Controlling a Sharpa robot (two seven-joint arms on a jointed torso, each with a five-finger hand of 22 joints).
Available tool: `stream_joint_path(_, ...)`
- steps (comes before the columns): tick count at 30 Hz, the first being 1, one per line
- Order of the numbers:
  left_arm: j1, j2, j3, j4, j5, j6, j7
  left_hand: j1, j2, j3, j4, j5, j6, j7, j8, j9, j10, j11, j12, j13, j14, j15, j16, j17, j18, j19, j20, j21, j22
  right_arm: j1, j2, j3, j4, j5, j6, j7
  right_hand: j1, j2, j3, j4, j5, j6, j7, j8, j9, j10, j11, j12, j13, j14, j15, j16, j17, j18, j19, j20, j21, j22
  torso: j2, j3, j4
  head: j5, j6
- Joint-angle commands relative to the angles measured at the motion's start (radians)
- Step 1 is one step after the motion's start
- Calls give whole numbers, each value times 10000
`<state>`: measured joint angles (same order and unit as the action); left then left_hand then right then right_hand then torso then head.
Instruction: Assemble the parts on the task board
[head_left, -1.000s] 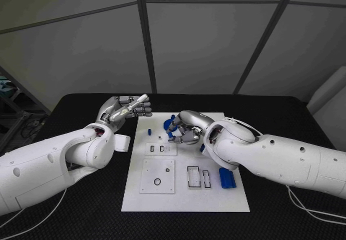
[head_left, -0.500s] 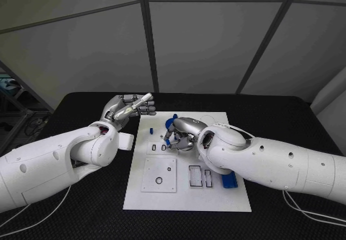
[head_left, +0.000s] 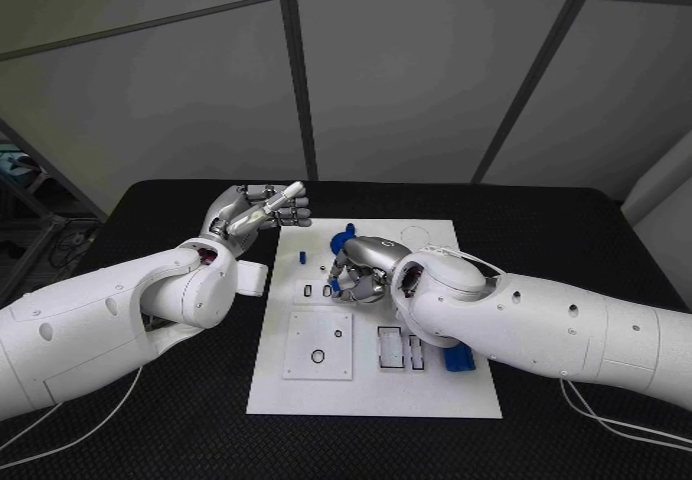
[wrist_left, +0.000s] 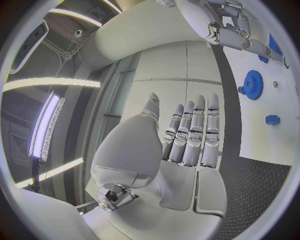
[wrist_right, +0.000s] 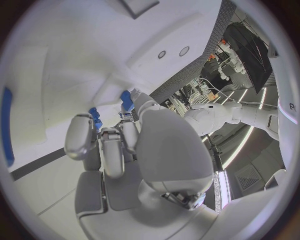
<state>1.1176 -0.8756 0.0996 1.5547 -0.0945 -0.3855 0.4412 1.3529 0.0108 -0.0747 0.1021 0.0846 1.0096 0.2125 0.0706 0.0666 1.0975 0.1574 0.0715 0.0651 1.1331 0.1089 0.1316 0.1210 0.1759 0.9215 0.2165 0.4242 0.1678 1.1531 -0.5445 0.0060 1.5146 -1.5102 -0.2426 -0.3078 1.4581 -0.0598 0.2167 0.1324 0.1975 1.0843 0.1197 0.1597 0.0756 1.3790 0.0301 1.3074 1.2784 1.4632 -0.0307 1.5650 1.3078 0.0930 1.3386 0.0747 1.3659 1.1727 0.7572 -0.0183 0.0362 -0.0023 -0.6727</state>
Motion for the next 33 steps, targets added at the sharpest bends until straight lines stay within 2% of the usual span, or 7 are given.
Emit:
stream_joint_path(1, 17, 4, 8, 11, -67, -1, -29, -20, 50, 18, -64, -46, 65, -18, -40, 0, 55, -1, -32, 6, -24, 30, -66, 15, 69, -68, 23, -68, -17, -17, 17, -13, -27, -193, 359, -96, -55, 23, 57, 19, -63, 180, -97, 147, 10, -37, -12, -70, -23, 1051, -66, 4, 2531, -105, -17, -7, -10, -16, -8, -3, 1, -12, -29)
stream_joint_path(12, 17, -1, 8, 8, -67, 3, -33, -20, 50, 18, -64, -46, 65, -18, -40, 0, 55, -1, -32, 6, -24, 30, -66, 15, 69, -68, 23, -68, -17, -25, 69, -15, -140, -285, 476, -181, -121, 9, 56, 33, -113, 158, -92, 140, 1, -55, -9, -94, -45, 1048, -64, -4, 2516, -100, -35, -7, -27, -42, -4, -5, 2, -38, -39)
stream_joint_path(21, 17, -12, 8, 10, -67, 14, -36, -21, 46, 11, -73, -47, 61, -3, -44, -1, 50, 6, -36, 5, -21, 31, -72, 16, 70, -64, 24, -74, -24, -25, 87, -16, -226, -291, 646, -265, -279, -61, 75, 63, -148, -89, -3, 12, -62, -193, 58, -251, -192, 1040, -19, -21, 2486, -86, -97, 21, -88, -129, -6, 1, -1, -39, -74)
stream_joint_path(33, 17, -25, 8, 17, -67, 5, -37, -21, 46, 11, -73, -47, 61, -3, -44, -1, 50, 6, -36, 5, -21, 31, -72, 16, 70, -64, 24, -74, -24, -25, 61, -17, -218, -325, 928, -329, -283, -100, 89, 38, -149, -136, 15, -11, -70, -217, 75, -270, -207, 1039, -4, -22, 2484, -84, -107, 33, -98, -140, -7, 1, -2, -52, -98)
